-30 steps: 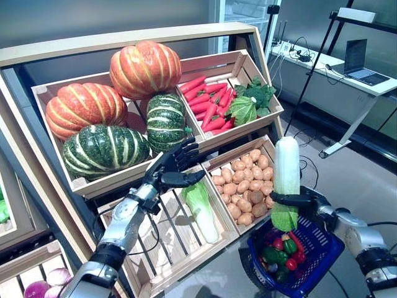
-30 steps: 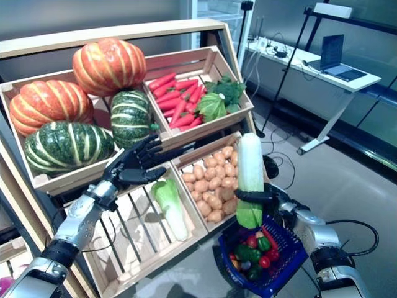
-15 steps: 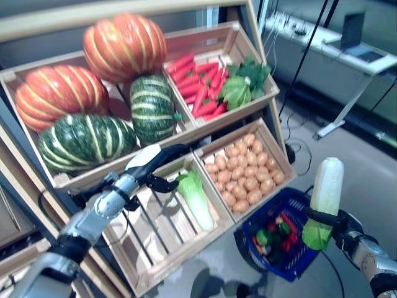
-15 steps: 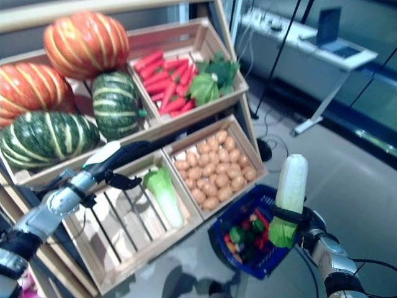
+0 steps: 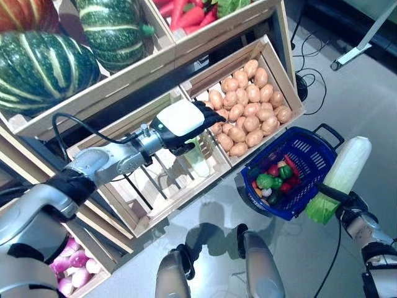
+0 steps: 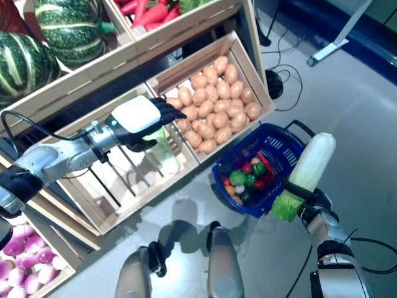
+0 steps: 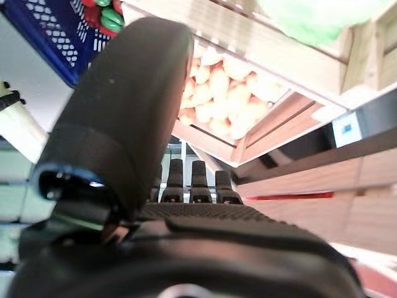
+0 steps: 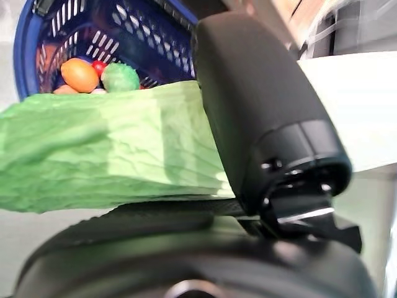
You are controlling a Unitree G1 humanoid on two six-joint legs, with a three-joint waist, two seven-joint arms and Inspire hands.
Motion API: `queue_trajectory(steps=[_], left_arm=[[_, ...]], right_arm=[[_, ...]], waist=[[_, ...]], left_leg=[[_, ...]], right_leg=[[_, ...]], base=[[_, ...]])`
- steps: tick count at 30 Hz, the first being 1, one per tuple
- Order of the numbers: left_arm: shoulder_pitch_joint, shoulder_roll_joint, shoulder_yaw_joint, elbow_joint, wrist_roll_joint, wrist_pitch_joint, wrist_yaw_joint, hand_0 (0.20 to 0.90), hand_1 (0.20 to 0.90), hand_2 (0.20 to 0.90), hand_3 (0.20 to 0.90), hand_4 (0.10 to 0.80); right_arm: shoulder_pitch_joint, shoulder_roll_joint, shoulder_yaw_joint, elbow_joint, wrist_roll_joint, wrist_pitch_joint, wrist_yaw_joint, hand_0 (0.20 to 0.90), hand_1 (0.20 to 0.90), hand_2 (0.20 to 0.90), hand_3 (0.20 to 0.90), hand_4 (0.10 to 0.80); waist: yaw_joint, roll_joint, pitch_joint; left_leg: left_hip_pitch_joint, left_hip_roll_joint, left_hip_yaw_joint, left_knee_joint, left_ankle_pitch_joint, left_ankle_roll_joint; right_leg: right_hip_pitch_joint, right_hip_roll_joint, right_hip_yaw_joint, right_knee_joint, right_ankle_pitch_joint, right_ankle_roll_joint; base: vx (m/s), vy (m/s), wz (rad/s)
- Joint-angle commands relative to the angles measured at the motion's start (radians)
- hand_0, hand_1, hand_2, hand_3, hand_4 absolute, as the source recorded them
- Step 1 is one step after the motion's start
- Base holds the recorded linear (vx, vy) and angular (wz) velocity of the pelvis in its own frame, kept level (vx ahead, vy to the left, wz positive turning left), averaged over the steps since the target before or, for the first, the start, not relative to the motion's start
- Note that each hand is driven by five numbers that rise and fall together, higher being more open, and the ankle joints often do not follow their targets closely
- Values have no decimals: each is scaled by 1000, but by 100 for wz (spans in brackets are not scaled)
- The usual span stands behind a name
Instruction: Put vegetables into the basket
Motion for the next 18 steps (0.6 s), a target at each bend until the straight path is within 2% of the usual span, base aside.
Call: queue_trajectory(steps=[1,2,7,11,15,17,18], left_arm=[[-93,35,55,-31,29,29,163,900,900,900,900,800],[-109,35,40,-35,51,36,179,900,900,900,900,800],[-192,56,-30,-77,96,109,233,900,900,900,900,800],[-237,91,-42,-99,105,152,249,900,900,900,900,800],[-282,121,-65,-91,92,165,236,900,900,900,900,800],[-304,130,-78,-93,93,165,220,900,900,900,900,800],[-314,131,-85,-94,89,165,218,900,900,900,900,800]], right_arm=[[-55,-56,-16,43,85,-121,26,300,300,300,300,400],[-75,-65,-18,68,83,-112,19,300,300,300,300,400],[-178,-114,-23,160,134,-1,-2,300,300,300,300,400],[-227,-137,-1,198,128,43,39,300,300,300,300,400],[-259,-152,29,205,112,50,85,300,300,300,300,400],[-272,-152,50,199,85,44,73,900,900,900,900,800],[-283,-153,58,198,96,46,78,900,900,900,900,800]], waist=[[13,12,-43],[15,18,-38],[25,56,-10],[36,72,5],[46,77,13],[49,77,19],[52,75,21]], left_leg=[[-96,-10,0,103,-31,12],[-115,-15,-13,149,-71,6],[-254,-22,-33,350,-142,3],[-344,-26,-49,468,-178,3],[-421,-28,-73,552,-199,1],[-454,-25,-84,585,-205,2],[-471,-27,-91,602,-210,3]], right_leg=[[31,-38,-34,130,-72,-43],[9,-47,-22,177,-105,-35],[-133,-90,0,349,-160,-40],[-227,-106,12,464,-193,-43],[-306,-117,19,556,-213,-41],[-344,-121,25,601,-220,-38],[-362,-120,27,619,-222,-37]], base=[[-2,-13,14],[-21,5,18],[-49,23,15],[-31,6,14],[-27,-25,15],[-28,-38,7],[-35,-57,7]])
